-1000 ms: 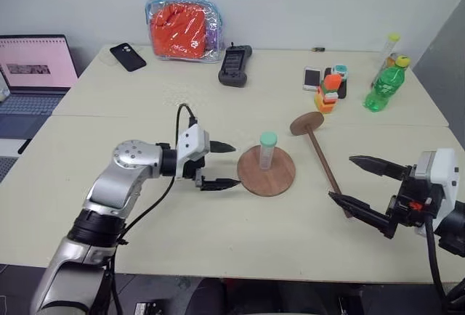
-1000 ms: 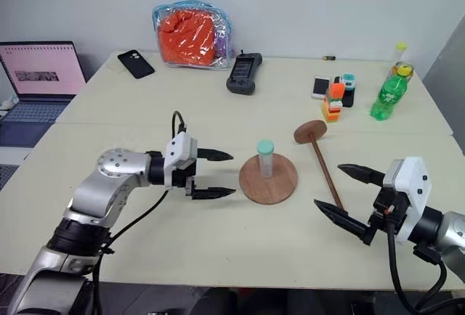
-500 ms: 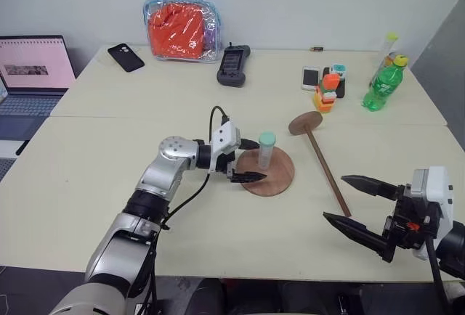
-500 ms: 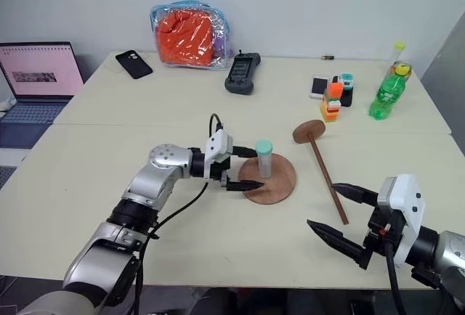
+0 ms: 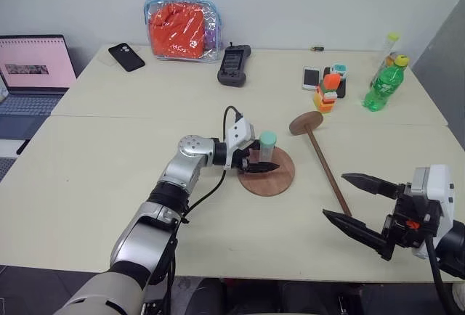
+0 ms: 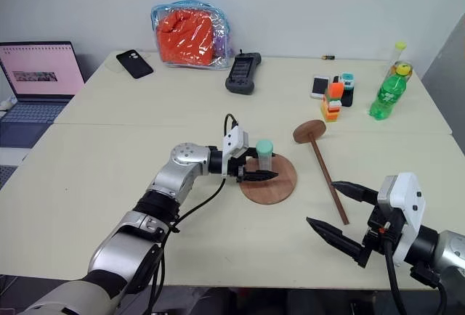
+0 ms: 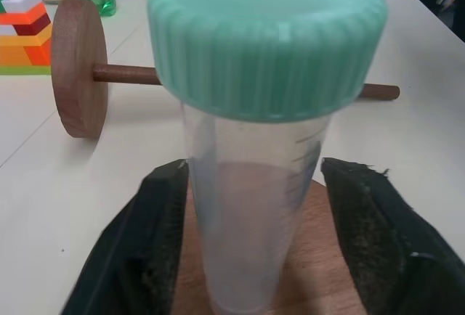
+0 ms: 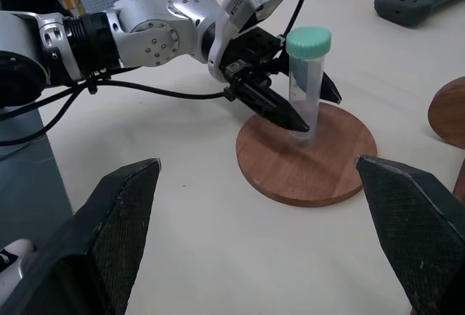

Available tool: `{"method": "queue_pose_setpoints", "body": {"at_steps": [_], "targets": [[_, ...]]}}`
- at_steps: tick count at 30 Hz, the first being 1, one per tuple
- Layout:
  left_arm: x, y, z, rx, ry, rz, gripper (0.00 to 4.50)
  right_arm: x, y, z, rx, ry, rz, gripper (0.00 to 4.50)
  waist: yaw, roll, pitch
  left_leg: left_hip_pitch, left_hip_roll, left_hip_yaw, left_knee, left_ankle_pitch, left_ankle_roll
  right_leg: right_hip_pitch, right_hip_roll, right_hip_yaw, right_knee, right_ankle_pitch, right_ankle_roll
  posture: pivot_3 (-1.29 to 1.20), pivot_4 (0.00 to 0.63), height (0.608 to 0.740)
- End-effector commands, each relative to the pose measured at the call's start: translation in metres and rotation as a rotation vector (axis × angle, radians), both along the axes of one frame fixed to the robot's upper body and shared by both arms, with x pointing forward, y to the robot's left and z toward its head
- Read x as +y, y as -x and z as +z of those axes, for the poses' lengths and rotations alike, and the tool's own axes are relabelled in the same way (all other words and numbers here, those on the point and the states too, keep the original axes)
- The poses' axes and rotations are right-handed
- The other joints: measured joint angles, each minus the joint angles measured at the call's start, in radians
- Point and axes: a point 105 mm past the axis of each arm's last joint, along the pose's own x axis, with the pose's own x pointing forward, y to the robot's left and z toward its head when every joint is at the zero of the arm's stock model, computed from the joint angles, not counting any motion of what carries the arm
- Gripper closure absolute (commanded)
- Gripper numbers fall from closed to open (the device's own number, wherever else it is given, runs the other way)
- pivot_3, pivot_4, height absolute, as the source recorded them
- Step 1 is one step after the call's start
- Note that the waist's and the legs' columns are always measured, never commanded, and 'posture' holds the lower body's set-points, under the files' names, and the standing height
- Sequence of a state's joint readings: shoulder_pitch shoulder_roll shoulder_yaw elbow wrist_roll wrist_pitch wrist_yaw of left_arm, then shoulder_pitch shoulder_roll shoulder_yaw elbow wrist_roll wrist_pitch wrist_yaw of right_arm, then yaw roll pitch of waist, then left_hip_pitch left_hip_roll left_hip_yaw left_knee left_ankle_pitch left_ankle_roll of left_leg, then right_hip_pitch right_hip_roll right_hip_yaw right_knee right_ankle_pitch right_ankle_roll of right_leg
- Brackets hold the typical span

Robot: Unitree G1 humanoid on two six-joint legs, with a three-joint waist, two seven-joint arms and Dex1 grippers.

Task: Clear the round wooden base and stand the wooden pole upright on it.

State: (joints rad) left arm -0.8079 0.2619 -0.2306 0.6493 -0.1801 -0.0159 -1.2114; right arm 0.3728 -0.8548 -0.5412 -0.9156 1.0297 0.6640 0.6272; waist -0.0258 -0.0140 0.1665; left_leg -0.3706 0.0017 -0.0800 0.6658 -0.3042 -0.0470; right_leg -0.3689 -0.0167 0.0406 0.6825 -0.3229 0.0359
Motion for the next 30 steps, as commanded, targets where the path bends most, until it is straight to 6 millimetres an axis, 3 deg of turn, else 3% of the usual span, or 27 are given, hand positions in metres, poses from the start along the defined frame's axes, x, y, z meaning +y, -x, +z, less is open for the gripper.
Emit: {"method": "queue_pose_setpoints", "body": {"at_steps": [1, 5, 9, 12, 14, 17, 19, 22, 27, 30], "targets": [[-0.003, -0.001, 0.011, -0.052, 0.020, -0.013, 2.61, 0.012, 0.007, 0.009, -0.067, 0.027, 0.049, 0.00, 0.000, 0.000, 0.000, 0.000, 0.000, 0.000, 0.000, 0.000, 0.000, 0.000, 0.000, 0.000, 0.000, 0.000, 0.000, 0.00, 0.150, 0.740], [-0.001, -0.002, 0.017, -0.051, 0.054, 0.008, 3.27, 0.015, 0.006, 0.013, -0.079, 0.017, 0.064, 0.00, 0.000, 0.000, 0.000, 0.000, 0.000, 0.000, 0.000, 0.000, 0.000, 0.000, 0.000, 0.000, 0.000, 0.000, 0.000, 0.00, 0.150, 0.740], [0.009, -0.003, 0.025, -0.066, 0.089, 0.057, 3.28, 0.020, 0.005, 0.016, -0.086, 0.010, 0.104, 0.00, -0.001, 0.000, 0.000, 0.000, 0.000, 0.000, 0.000, 0.000, 0.000, 0.000, 0.000, 0.000, 0.000, 0.000, 0.000, 0.00, 0.150, 0.740], [0.033, -0.021, 0.041, -0.117, 0.151, 0.242, 3.28, 0.028, -0.003, 0.018, -0.101, -0.003, 0.152, 0.00, -0.006, 0.000, 0.000, 0.001, 0.001, 0.000, 0.000, 0.000, 0.000, 0.000, 0.000, 0.001, 0.001, 0.000, 0.000, 0.00, 0.150, 0.740], [0.063, -0.039, 0.048, -0.174, 0.166, 0.435, 3.28, 0.034, -0.009, 0.019, -0.116, -0.002, 0.187, 0.00, -0.003, 0.000, 0.000, 0.001, 0.006, -0.001, 0.000, 0.000, 0.000, 0.000, 0.000, 0.000, 0.001, 0.000, 0.000, 0.00, 0.150, 0.740], [0.129, -0.062, 0.058, -0.248, 0.192, 0.783, 3.28, 0.044, -0.024, 0.027, -0.165, -0.024, 0.218, 0.00, -0.013, -0.002, 0.001, 0.001, 0.007, 0.000, 0.000, 0.000, 0.000, -0.001, 0.000, 0.001, 0.001, 0.000, 0.000, 0.00, 0.150, 0.740], [0.167, -0.066, 0.061, -0.274, 0.199, 0.948, 3.28, 0.049, -0.033, 0.031, -0.187, -0.027, 0.227, 0.00, -0.010, -0.002, 0.001, 0.002, 0.008, 0.001, 0.000, 0.000, 0.000, -0.001, 0.000, 0.002, 0.002, 0.000, 0.000, 0.00, 0.150, 0.740], [0.244, -0.060, 0.056, -0.266, 0.184, 1.249, 3.28, 0.063, -0.043, 0.038, -0.206, -0.057, 0.283, 0.00, -0.009, -0.002, 0.001, -0.001, 0.009, 0.000, 0.000, 0.000, -0.001, -0.005, -0.001, 0.001, 0.002, 0.000, 0.000, 0.00, 0.150, 0.740], [0.292, -0.044, 0.046, -0.266, 0.145, 1.423, 3.28, 0.079, -0.051, 0.038, -0.191, -0.041, 0.366, 0.00, 0.006, -0.002, 0.000, -0.007, 0.008, -0.003, 0.002, 0.002, -0.004, -0.008, -0.004, -0.002, 0.000, 0.000, 0.000, 0.00, 0.150, 0.740], [0.305, -0.040, 0.040, -0.218, 0.179, 1.483, 3.28, 0.088, -0.052, 0.038, -0.187, -0.042, 0.435, 0.00, 0.015, -0.003, 0.000, -0.014, 0.006, -0.006, 0.010, 0.002, -0.004, -0.011, -0.005, -0.003, 0.003, 0.001, 0.001, 0.00, 0.150, 0.740]]}}
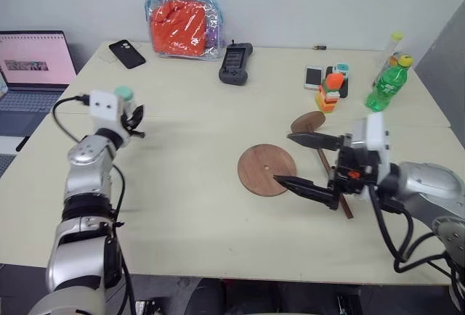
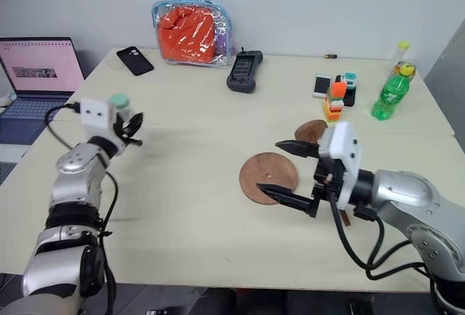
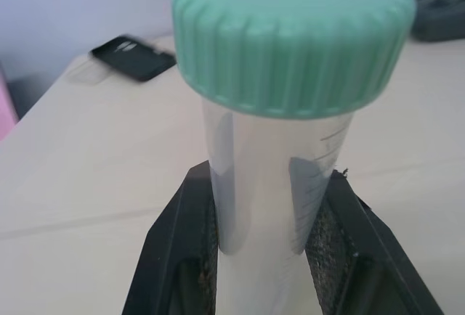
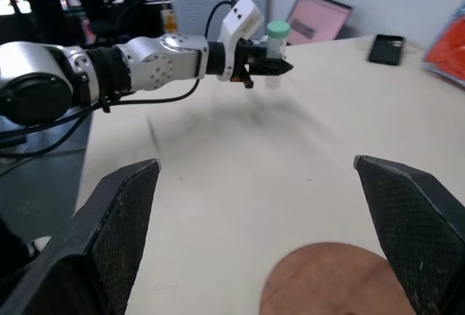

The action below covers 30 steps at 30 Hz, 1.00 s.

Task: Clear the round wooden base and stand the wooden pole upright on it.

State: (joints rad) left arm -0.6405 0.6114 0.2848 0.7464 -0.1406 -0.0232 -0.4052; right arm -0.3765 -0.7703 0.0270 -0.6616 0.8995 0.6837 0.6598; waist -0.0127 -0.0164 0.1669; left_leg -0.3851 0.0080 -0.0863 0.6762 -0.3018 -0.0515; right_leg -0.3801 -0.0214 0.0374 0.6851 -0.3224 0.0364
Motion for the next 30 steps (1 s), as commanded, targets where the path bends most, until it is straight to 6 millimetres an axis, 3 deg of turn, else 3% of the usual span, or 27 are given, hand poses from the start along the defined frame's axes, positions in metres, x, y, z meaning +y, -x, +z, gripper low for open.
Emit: {"method": "queue_pose_setpoints", "body": {"at_steps": [1, 10, 16, 25, 30], "targets": [[0.015, 0.002, 0.010, -0.040, 0.056, 0.060, 3.28, 0.011, 0.003, 0.004, -0.025, 0.010, 0.091, 0.00, 0.008, 0.000, 0.000, 0.000, 0.000, 0.000, 0.000, 0.000, 0.000, 0.000, 0.000, 0.000, 0.000, 0.000, 0.000, 0.00, 0.150, 0.740], [0.011, -0.001, -0.001, 0.001, 0.141, 0.042, 3.28, 0.017, 0.005, 0.001, -0.031, 0.043, 0.161, 0.00, 0.006, -0.001, 0.000, 0.000, -0.001, 0.002, 0.002, -0.002, 0.004, -0.002, 0.000, 0.000, 0.005, 0.001, 0.001, 0.00, 0.150, 0.740], [0.011, 0.001, -0.004, 0.019, 0.160, 0.027, 1.85, 0.017, 0.006, 0.000, -0.026, 0.044, 0.161, 0.00, 0.000, -0.001, 0.000, 0.000, 0.000, 0.004, 0.002, -0.002, 0.004, -0.005, 0.000, 0.001, 0.009, 0.001, 0.001, 0.00, 0.150, 0.740], [0.011, 0.010, -0.005, 0.012, 0.131, 0.013, 0.07, 0.015, 0.006, -0.004, -0.028, 0.062, 0.156, 0.00, -0.013, -0.001, 0.000, 0.000, 0.001, 0.004, 0.002, -0.002, 0.004, -0.007, 0.000, 0.002, 0.011, 0.001, 0.001, 0.00, 0.150, 0.740], [0.012, 0.023, -0.012, 0.022, 0.144, 0.014, 0.00, 0.014, 0.005, -0.005, -0.025, 0.060, 0.150, 0.00, -0.017, -0.001, 0.000, 0.000, 0.002, 0.004, 0.002, -0.002, 0.004, -0.007, 0.000, 0.003, 0.011, 0.001, 0.001, 0.00, 0.150, 0.740]]}}
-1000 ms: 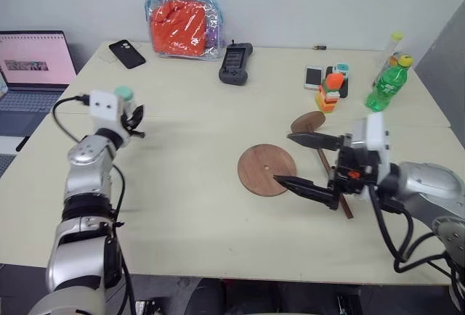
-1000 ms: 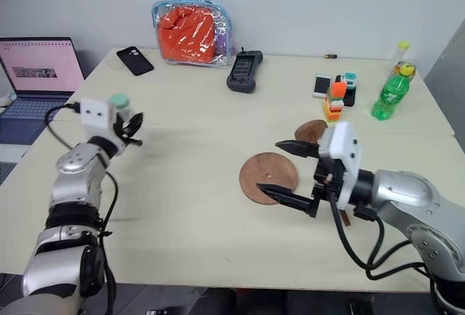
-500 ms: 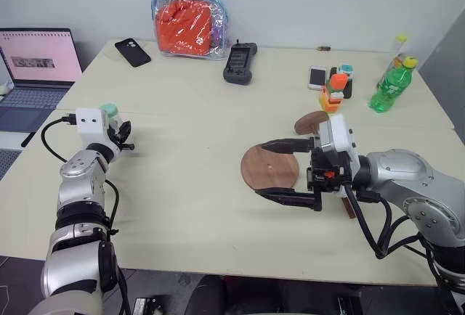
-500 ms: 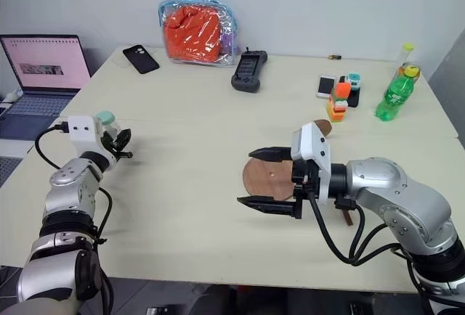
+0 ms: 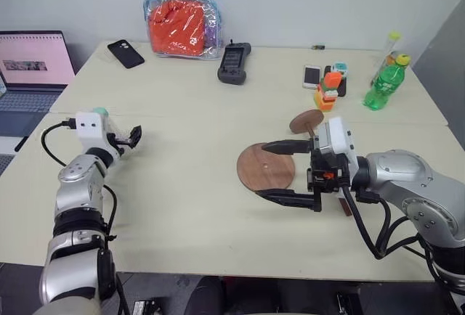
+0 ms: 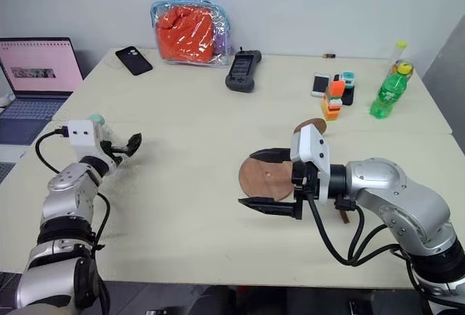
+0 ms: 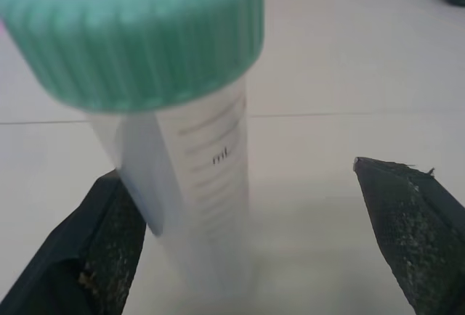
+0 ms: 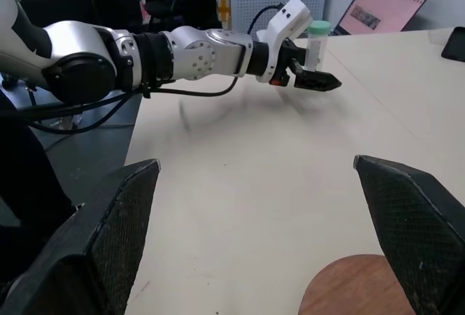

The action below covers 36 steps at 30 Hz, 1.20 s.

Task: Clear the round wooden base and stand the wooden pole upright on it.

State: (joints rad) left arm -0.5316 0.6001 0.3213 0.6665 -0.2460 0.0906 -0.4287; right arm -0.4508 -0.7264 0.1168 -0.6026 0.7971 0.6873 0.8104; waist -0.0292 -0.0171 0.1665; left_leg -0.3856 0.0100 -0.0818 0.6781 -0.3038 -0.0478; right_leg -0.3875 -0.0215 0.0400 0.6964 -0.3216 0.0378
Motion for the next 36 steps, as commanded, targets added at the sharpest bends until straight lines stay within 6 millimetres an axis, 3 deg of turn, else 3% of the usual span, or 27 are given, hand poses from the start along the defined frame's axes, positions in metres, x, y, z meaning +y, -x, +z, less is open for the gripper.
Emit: {"method": "queue_pose_setpoints", "body": {"at_steps": [1, 5, 8, 12, 16, 21, 25, 31, 36], "targets": [[0.005, 0.009, 0.017, -0.054, -0.002, 0.014, 0.00, -0.002, 0.004, 0.004, -0.028, -0.006, 0.010, 0.00, 0.000, 0.000, 0.000, 0.000, 0.000, 0.000, 0.000, 0.000, 0.000, 0.000, 0.000, 0.000, 0.000, 0.000, 0.000, 0.00, 0.150, 0.740], [0.013, 0.041, 0.007, -0.011, -0.030, 0.018, 0.00, -0.014, 0.001, 0.001, -0.035, 0.012, -0.045, 0.00, 0.000, 0.000, 0.000, 0.000, 0.000, 0.000, 0.000, 0.000, 0.000, 0.000, 0.000, 0.001, 0.000, 0.000, 0.000, 0.00, 0.150, 0.740], [0.004, 0.070, -0.002, 0.054, -0.086, -0.059, 0.00, -0.026, 0.001, 0.000, -0.040, 0.024, -0.094, 0.00, -0.002, 0.000, 0.000, 0.000, 0.000, 0.001, -0.001, 0.000, 0.000, 0.000, -0.001, 0.003, -0.001, 0.000, 0.000, 0.00, 0.150, 0.740], [-0.022, 0.111, -0.012, 0.177, -0.174, -0.250, 0.00, -0.045, 0.001, 0.000, -0.043, 0.040, -0.170, 0.00, 0.001, 0.000, 0.000, 0.000, 0.001, -0.001, -0.001, 0.000, 0.000, 0.000, -0.001, 0.003, -0.001, 0.000, 0.000, 0.00, 0.150, 0.740], [-0.070, 0.151, -0.014, 0.295, -0.177, -0.583, 0.00, -0.068, -0.005, -0.001, -0.032, 0.068, -0.293, 0.00, 0.010, 0.001, 0.000, 0.001, 0.001, -0.001, -0.001, 0.000, 0.000, 0.004, -0.002, 0.003, -0.004, 0.000, 0.000, 0.00, 0.150, 0.740], [-0.124, 0.132, 0.028, 0.240, -0.279, -0.942, 0.00, -0.093, -0.025, -0.012, -0.017, 0.186, -0.473, 0.00, 0.036, 0.003, 0.002, 0.005, 0.000, -0.002, -0.001, 0.000, 0.000, 0.011, 0.001, -0.002, -0.006, 0.001, -0.003, 0.00, 0.150, 0.740], [-0.141, 0.122, 0.043, 0.241, -0.389, -1.092, 0.00, -0.104, -0.046, -0.021, 0.026, 0.275, -0.605, 0.00, 0.019, 0.005, 0.002, 0.009, -0.001, 0.002, -0.002, -0.001, 0.001, 0.013, 0.004, 0.001, -0.007, 0.001, -0.002, 0.00, 0.150, 0.740], [-0.164, 0.105, 0.060, 0.182, -0.434, -1.190, 0.00, -0.097, -0.072, -0.026, 0.154, 0.291, -0.695, 0.00, -0.011, 0.005, 0.002, 0.002, 0.000, 0.004, -0.004, -0.001, 0.001, 0.004, 0.004, 0.002, -0.008, 0.001, -0.002, 0.00, 0.150, 0.740], [-0.190, 0.111, 0.069, 0.160, -0.419, -1.310, 0.00, -0.090, -0.100, -0.025, 0.294, 0.321, -0.772, 0.00, -0.012, 0.006, 0.003, -0.002, 0.001, 0.003, -0.002, -0.001, 0.002, 0.000, 0.004, 0.002, -0.005, 0.001, -0.002, 0.00, 0.150, 0.740]]}}
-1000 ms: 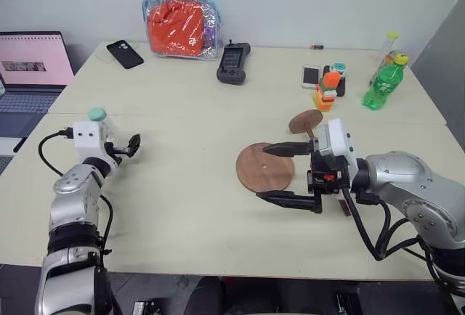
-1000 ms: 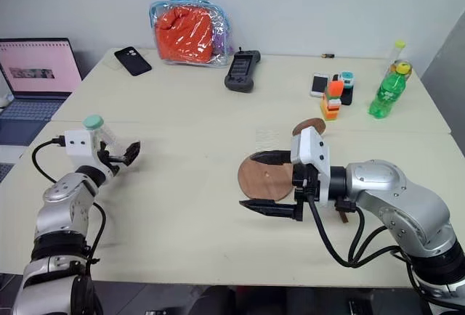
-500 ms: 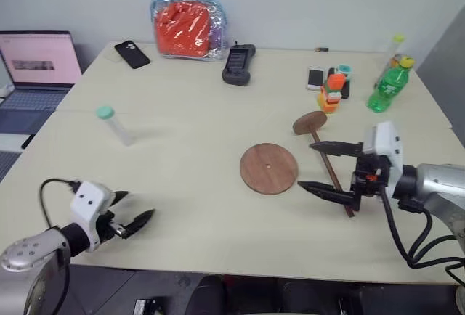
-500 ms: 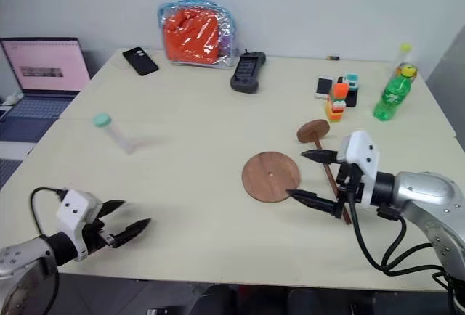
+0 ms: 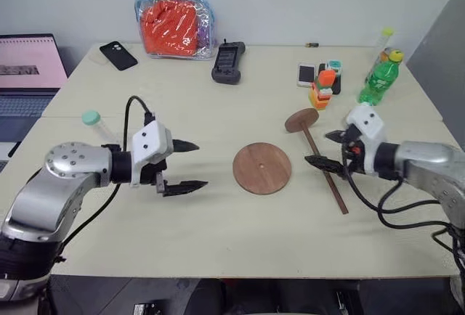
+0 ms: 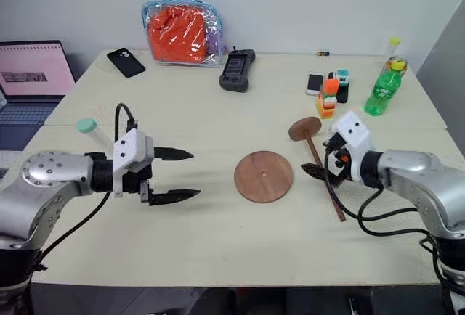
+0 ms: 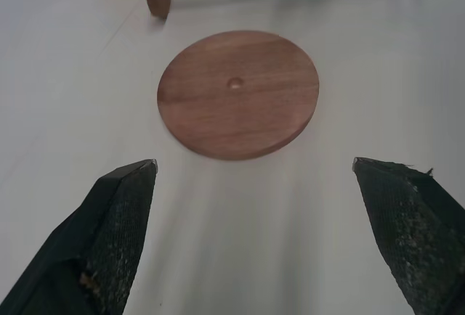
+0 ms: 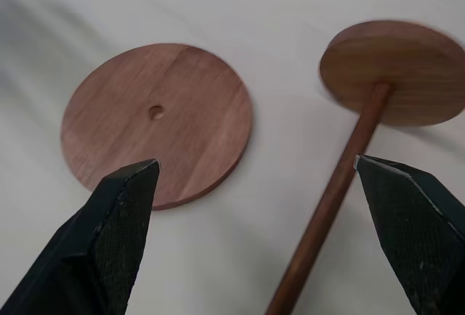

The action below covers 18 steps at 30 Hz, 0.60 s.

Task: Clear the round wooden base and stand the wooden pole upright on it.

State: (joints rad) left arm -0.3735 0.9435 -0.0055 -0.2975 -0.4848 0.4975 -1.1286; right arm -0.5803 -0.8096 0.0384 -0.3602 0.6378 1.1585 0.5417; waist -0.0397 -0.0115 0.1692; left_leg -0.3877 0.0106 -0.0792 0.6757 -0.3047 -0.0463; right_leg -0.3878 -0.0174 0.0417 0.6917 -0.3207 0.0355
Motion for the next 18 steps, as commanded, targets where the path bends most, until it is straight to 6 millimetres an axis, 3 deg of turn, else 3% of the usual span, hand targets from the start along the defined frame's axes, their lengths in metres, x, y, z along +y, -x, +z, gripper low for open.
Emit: {"method": "queue_pose_setpoints", "body": {"at_steps": [1, 12, 18], "targets": [[-0.021, 0.010, 0.008, 0.005, 0.004, -0.108, 0.00, -0.001, -0.022, 0.005, 0.071, 0.019, -0.092, 0.00, -0.001, 0.000, 0.000, 0.000, 0.000, 0.001, 0.001, 0.000, 0.000, 0.000, 0.000, 0.001, 0.001, 0.000, 0.000, 0.00, 0.150, 0.740], [-0.048, 0.019, 0.001, -0.009, 0.012, -0.187, 0.00, -0.015, -0.075, -0.019, 0.269, 0.133, -0.209, 0.00, 0.007, 0.000, 0.000, -0.003, -0.001, 0.001, 0.001, 0.000, 0.000, -0.002, 0.001, 0.000, 0.000, 0.000, 0.000, 0.00, 0.150, 0.740], [-0.054, 0.022, -0.006, -0.025, 0.012, -0.192, 0.00, -0.015, -0.081, -0.029, 0.392, 0.159, -0.171, 0.00, 0.003, 0.000, 0.000, -0.004, 0.000, 0.001, 0.002, 0.000, 0.000, -0.004, 0.000, 0.000, 0.002, 0.000, 0.000, 0.00, 0.150, 0.740]]}}
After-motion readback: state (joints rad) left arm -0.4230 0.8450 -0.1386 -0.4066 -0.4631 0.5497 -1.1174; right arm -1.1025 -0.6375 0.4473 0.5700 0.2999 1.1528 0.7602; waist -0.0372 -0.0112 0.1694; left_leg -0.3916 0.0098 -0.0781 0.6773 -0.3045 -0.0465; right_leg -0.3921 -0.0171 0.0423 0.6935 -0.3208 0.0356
